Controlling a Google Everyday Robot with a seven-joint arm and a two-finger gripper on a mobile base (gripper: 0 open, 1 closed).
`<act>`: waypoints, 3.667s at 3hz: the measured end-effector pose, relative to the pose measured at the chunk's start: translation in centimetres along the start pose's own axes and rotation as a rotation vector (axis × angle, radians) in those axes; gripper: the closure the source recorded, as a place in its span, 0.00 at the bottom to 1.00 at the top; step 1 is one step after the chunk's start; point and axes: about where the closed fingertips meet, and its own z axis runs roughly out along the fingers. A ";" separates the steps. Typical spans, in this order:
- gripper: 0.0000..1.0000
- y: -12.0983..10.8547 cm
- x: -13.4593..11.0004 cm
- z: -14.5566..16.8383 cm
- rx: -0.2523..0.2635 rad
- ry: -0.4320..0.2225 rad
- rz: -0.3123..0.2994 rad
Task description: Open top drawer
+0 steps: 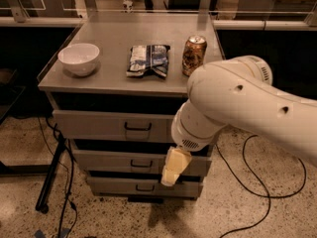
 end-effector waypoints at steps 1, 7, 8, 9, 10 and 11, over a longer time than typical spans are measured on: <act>0.00 -0.1 -0.5 0.7 -0.003 -0.004 0.000; 0.00 1.2 -6.9 9.1 0.044 -0.076 0.039; 0.00 2.0 -8.1 10.1 0.002 -0.129 0.027; 0.00 2.1 -8.2 10.2 -0.002 -0.133 0.015; 0.00 1.1 -9.3 10.9 0.030 -0.137 0.021; 0.00 -2.7 -11.8 15.8 0.082 -0.125 0.021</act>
Offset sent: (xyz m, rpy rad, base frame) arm -0.0044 0.0186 -0.0267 -0.0093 -0.0207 -0.1091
